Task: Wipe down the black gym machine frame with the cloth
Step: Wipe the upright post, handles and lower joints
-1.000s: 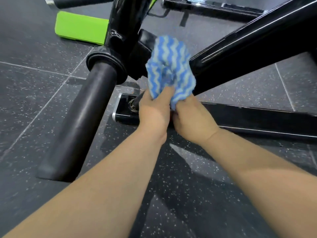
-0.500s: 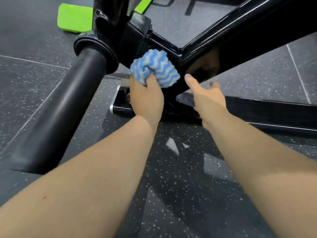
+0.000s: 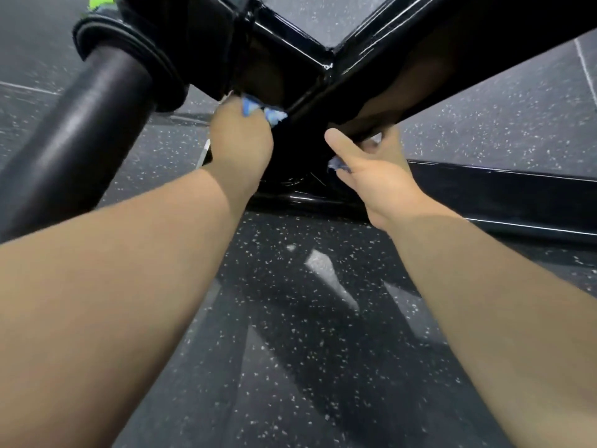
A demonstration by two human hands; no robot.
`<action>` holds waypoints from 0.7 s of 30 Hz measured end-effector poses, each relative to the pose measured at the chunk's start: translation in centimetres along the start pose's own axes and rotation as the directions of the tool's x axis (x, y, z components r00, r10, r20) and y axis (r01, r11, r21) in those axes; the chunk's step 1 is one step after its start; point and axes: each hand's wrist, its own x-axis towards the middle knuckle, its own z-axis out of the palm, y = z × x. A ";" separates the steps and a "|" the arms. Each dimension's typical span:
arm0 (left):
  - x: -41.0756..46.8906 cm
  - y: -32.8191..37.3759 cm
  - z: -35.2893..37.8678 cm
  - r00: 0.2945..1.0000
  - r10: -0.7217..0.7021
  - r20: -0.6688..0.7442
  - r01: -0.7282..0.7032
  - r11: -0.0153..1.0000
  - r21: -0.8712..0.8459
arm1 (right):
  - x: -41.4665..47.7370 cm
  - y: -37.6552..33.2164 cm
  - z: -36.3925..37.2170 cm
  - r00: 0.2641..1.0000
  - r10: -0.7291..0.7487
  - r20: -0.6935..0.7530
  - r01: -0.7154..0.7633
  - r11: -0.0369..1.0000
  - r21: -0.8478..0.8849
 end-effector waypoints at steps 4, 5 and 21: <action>0.1 -2.1 -0.7 0.993 -0.082 0.082 0.069 0.985 0.158 | 0.0 0.3 0.1 1.000 -0.013 -0.005 0.013 0.999 0.047; 0.6 -2.3 -1.2 0.983 -0.154 0.095 0.128 0.963 0.236 | 0.0 0.4 0.2 1.000 -0.017 -0.004 0.017 0.998 0.057; -3.6 -3.3 -1.7 0.997 -0.073 -0.003 0.072 0.990 0.123 | -0.2 0.4 0.5 0.999 -0.026 0.033 0.021 0.987 0.162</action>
